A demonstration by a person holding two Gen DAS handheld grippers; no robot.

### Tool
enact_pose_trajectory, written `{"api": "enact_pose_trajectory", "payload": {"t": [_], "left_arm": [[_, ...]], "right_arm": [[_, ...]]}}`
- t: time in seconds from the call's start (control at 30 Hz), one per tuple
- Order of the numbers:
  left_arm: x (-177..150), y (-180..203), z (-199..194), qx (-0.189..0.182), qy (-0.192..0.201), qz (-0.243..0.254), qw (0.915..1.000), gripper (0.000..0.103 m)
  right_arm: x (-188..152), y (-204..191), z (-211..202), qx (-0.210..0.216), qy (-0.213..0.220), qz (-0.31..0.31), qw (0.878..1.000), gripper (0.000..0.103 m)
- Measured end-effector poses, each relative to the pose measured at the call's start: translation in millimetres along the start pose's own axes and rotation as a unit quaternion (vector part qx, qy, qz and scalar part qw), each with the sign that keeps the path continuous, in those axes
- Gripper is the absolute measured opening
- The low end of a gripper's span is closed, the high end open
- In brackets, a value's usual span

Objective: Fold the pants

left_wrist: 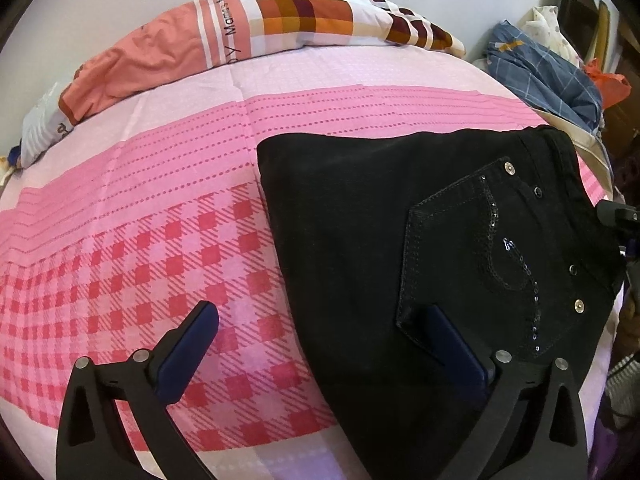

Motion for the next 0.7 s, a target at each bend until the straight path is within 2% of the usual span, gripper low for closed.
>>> {"api": "enact_pose_trajectory", "payload": {"t": [0.13, 0.2, 0.57, 0.7], "left_arm": [[-1, -2, 1, -0.012, 0.000, -0.006, 0.9999, 0.103], [-3, -2, 1, -0.015, -0.002, -0.009, 0.9998, 0.103], [-1, 0, 7, -0.013, -0.024, -0.015, 0.9995, 0.103], [0, 3, 6, -0.003, -0.013, 0.004, 0.9999, 0.103]], "right_arm": [[1, -3, 5, -0.023, -0.024, 0.001, 0.999, 0.103], [1, -7, 9, -0.030, -0.040, -0.024, 0.998, 0.103], [5, -7, 10, 0.029, -0.083, -0.063, 0.994, 0.103], [10, -11, 18, 0.034, -0.098, -0.069, 0.992, 0.103]]}}
Point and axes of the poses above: each gripper's, at about its wrist camera, not at the fingertips, and z roughly the way its jaws point, y to its right, x to its top, the point moved 8 cm from there along z, roughly the way its jaws point, and after that the axes turned 12 degrees about -z, right-handed, at the moved point
